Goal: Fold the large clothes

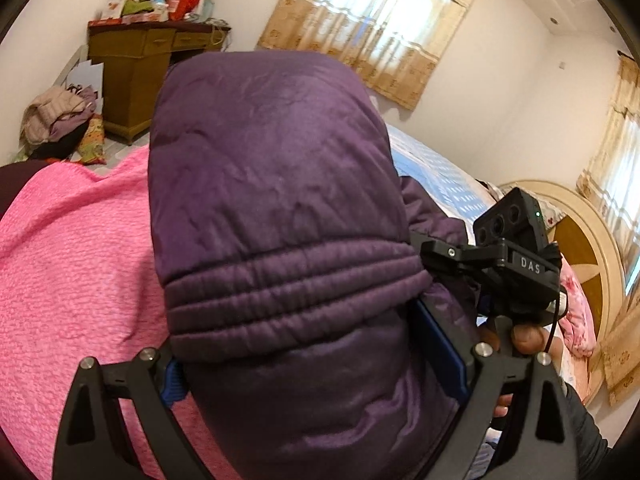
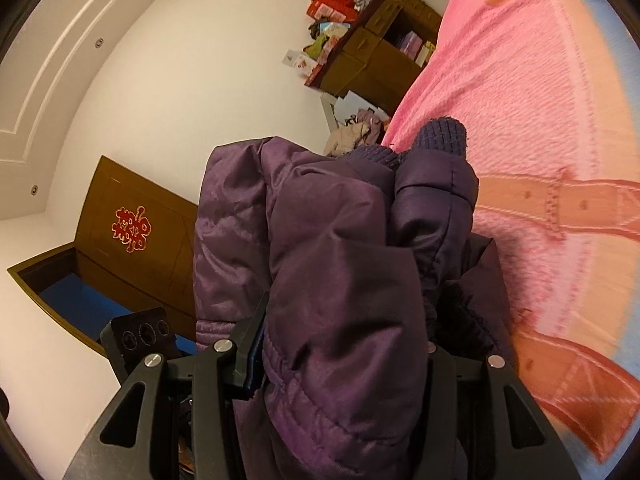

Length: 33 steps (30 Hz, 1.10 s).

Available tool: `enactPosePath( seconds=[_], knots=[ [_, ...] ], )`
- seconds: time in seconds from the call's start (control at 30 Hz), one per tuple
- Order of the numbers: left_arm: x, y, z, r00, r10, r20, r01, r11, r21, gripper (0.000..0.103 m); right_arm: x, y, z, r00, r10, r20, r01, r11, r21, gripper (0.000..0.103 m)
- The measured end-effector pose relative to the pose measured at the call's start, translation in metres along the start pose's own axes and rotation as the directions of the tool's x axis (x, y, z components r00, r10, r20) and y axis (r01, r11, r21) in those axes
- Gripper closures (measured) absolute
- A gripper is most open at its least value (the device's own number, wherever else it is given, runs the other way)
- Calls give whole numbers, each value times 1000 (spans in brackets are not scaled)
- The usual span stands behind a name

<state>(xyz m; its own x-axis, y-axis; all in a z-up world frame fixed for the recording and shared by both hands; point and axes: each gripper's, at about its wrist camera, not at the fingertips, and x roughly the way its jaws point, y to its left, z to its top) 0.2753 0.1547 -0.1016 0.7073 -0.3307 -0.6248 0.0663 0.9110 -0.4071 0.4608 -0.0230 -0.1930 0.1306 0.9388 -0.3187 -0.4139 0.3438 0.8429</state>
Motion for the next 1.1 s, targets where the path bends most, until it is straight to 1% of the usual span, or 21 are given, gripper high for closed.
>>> enactPosePath(
  seconds=[0.17,0.33,0.43,0.6,0.67,0.73,0.87,1.0,1.1],
  knots=[
    [14,32,0,999,-16,-34,13,996,-86,6,29,-10,6,999,-13,-33,14,1000,18,55],
    [23,43,-8,999,-43,-34,37,990,-139,4,45,-16,8,999,-5,-51,7,999,31,55],
    [27,52,-10,997,-59,-41,52,986,-160,0,54,-18,9,998,-9,-63,11,999,32,55],
    [34,62,-9,997,-70,-45,61,982,-176,0,57,-32,3,998,1,-70,2,999,52,53],
    [34,64,-12,997,-68,-47,59,982,-178,0,60,-33,1,997,-29,-68,31,999,34,48],
    [33,63,-14,997,-63,-45,54,983,-173,0,60,-35,-1,996,-54,-68,55,998,20,46],
    [34,61,-18,997,-66,-28,61,986,-158,0,62,-46,-2,996,-35,-78,38,998,41,44],
    [23,63,-24,997,-75,-16,71,980,-186,0,56,-49,1,996,13,-85,-8,998,58,42],
    [5,59,-30,999,-35,4,35,985,-168,0,54,-55,2,996,52,-78,-45,995,90,40]
  ],
)
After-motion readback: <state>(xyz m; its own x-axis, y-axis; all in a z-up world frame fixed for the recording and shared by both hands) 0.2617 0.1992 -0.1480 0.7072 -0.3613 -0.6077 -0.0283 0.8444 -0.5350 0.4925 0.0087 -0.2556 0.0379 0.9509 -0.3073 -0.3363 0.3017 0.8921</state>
